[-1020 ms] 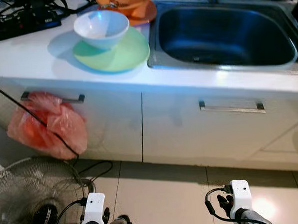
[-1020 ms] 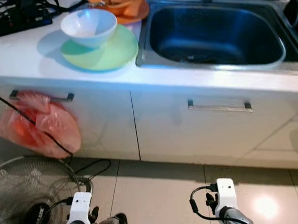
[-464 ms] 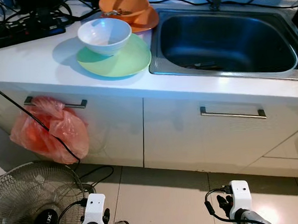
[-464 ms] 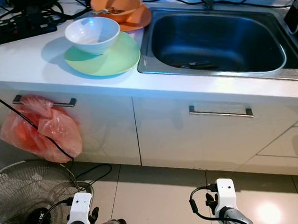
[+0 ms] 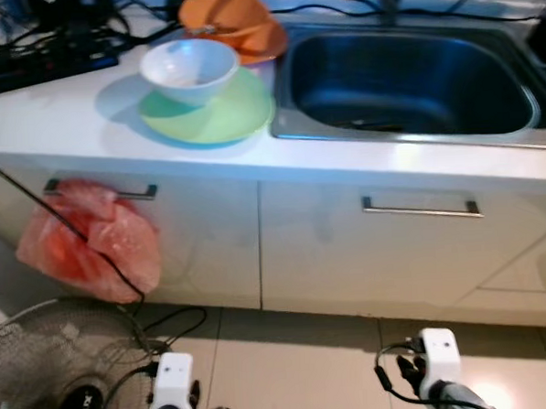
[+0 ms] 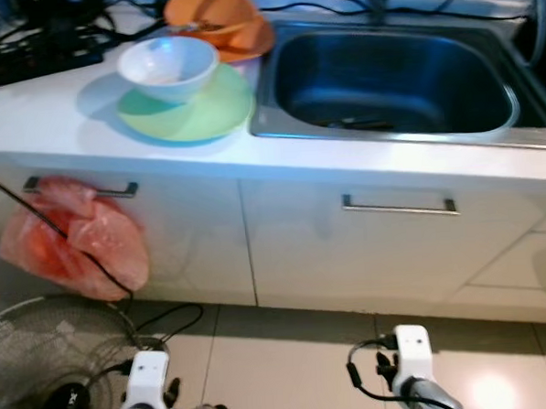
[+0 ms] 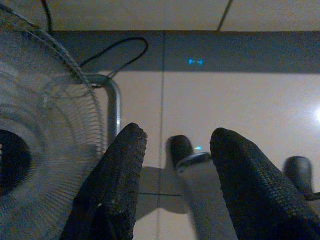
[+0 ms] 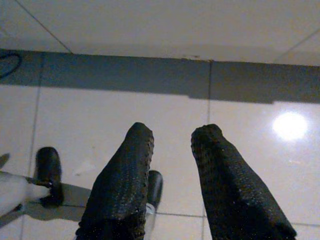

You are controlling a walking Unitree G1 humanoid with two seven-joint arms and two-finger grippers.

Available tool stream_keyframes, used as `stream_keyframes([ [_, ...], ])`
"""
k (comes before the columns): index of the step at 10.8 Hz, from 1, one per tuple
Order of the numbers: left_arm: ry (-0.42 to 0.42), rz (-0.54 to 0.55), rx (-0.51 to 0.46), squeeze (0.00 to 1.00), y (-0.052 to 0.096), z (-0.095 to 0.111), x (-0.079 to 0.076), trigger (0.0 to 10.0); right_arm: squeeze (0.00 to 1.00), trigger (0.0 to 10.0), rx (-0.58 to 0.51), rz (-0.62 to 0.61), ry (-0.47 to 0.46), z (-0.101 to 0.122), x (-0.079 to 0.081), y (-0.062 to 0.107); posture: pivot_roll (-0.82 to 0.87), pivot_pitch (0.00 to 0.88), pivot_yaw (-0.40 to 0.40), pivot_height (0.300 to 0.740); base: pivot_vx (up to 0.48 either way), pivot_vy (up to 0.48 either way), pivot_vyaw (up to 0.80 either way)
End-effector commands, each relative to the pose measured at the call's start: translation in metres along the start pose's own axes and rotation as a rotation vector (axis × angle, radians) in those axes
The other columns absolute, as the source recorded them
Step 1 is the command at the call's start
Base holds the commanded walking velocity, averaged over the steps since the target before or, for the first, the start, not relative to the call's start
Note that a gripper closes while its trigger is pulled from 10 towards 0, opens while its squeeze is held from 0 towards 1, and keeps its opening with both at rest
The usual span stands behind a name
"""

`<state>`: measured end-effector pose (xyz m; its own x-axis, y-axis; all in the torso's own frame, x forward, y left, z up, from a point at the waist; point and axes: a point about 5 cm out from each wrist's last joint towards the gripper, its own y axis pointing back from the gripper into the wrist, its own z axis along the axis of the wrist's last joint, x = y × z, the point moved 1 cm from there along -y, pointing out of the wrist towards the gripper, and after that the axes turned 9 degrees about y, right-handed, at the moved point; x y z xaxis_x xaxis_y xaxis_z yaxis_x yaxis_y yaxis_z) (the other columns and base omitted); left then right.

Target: Kitchen organization

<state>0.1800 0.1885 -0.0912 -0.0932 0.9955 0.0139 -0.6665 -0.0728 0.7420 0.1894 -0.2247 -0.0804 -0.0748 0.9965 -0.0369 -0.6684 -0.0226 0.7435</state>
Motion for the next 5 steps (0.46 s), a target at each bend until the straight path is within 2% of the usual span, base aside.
stream_keyframes([
  [1, 0.008, 0.024, 0.016, 0.0, 0.0011, -0.0037, 0.0058, 10.0, 0.0, 10.0, 0.008, 0.003, -0.018, 0.0002, 0.0006, -0.0006, 0.1, 0.193, -0.038, 0.74, 0.33, 0.0, 0.0],
  [5, 0.004, 0.02, 0.009, 0.0, 0.0006, -0.0018, 0.0053, 10.0, 0.0, 10.0, 0.007, 0.003, -0.024, 0.0004, 0.0011, -0.0008, 0.09, 0.193, -0.036, 0.74, 0.282, 0.0, 0.0],
])
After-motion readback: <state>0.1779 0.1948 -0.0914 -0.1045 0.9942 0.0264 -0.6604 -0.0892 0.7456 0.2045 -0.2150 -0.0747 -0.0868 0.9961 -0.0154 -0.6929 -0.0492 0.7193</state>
